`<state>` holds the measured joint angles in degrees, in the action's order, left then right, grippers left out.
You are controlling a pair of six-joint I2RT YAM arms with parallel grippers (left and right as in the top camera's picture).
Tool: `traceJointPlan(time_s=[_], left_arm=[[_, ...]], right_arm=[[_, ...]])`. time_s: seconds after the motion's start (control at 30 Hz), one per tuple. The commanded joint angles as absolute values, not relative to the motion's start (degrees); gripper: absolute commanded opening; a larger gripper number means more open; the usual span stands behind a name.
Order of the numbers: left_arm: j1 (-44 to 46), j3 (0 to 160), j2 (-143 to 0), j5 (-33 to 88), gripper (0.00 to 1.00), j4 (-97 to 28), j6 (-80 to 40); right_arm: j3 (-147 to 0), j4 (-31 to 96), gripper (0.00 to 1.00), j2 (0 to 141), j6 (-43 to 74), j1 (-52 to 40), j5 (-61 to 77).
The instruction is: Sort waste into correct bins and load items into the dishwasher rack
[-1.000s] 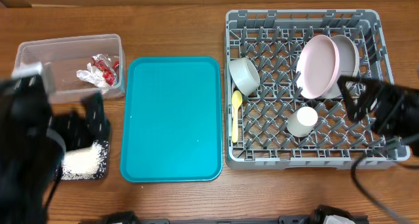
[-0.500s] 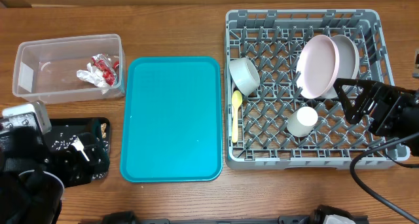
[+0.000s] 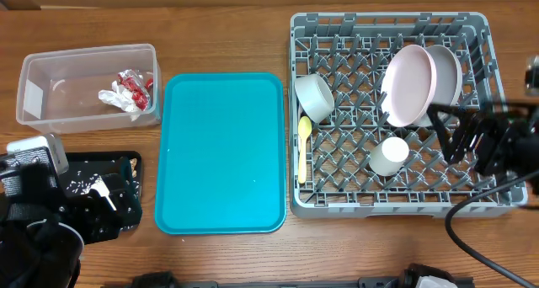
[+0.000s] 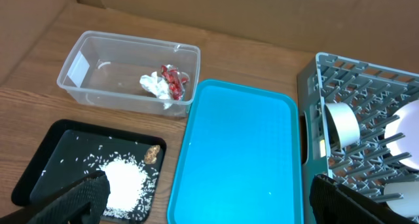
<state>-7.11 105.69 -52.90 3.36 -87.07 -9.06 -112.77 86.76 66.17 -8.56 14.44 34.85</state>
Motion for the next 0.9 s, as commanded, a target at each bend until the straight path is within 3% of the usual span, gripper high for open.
traceJointPlan(time_s=[0.0, 0.23, 0.53, 0.87], left_arm=[[-6.68, 105.91, -52.75, 2.74, 1.0, -86.98, -9.43], [-6.68, 105.91, -52.75, 2.74, 1.0, -86.98, -9.43], [-6.68, 105.91, -52.75, 2.74, 1.0, -87.0, -9.43], [-6.68, 105.91, -52.75, 2.74, 1.0, -86.98, -9.43]], right_arm=[[-106.61, 75.0, 1.0, 62.76, -21.39, 8.93, 40.95], [-80.66, 48.6, 1.0, 50.96, -21.67, -1.61, 32.91], [-38.28, 25.76, 1.0, 30.46, -20.95, -2.31, 32.64], [-12.14, 15.92, 1.0, 8.45, -7.09, -3.79, 25.5]])
